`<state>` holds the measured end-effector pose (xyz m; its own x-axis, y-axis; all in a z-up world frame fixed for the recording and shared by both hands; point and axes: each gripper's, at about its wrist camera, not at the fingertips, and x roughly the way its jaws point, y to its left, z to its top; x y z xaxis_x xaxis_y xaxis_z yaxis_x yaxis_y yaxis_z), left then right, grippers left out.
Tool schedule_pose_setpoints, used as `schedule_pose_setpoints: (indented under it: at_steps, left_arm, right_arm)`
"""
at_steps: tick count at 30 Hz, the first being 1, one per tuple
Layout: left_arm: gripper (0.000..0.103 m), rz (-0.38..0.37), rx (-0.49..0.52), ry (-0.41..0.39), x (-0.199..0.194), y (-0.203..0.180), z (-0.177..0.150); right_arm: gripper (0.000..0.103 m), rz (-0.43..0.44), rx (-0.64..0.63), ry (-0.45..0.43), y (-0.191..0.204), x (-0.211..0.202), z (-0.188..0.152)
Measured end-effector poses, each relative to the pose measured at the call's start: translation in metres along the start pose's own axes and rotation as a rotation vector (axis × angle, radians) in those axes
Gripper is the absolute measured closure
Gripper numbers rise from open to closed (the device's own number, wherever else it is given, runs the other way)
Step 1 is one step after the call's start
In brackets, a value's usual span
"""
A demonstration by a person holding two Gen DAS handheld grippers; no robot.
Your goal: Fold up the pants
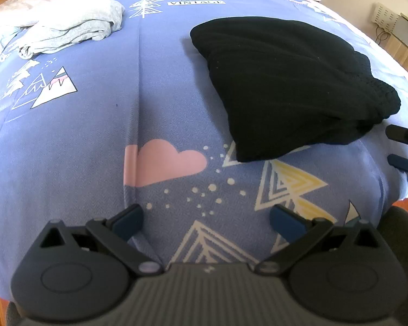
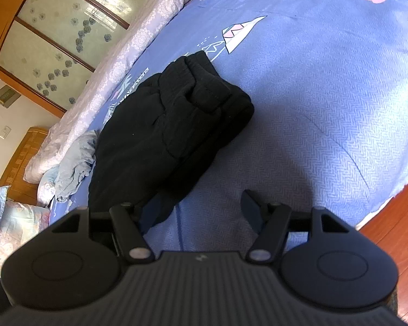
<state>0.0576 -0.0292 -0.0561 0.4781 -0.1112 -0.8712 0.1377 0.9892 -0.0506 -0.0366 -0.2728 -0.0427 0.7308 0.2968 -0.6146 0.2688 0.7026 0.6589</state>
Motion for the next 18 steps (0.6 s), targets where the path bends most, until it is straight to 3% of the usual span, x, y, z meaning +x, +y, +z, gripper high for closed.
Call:
schedule_pose_setpoints:
  at_steps: [7, 12, 18]
  left_arm:
    - [0.000, -0.001, -0.008, 0.002, 0.000, 0.001, 0.001]
    - [0.000, -0.009, -0.027, 0.019, -0.004, 0.004, 0.003]
    - [0.000, 0.051, -0.018, -0.013, -0.017, 0.002, 0.002]
  right_arm:
    - [0.035, 0.001, -0.003, 0.001, 0.001, 0.000, 0.001]
    - [0.035, -0.036, -0.075, 0.017, 0.010, 0.002, 0.002]
    - [0.035, -0.058, -0.117, 0.043, 0.022, 0.003, 0.000]
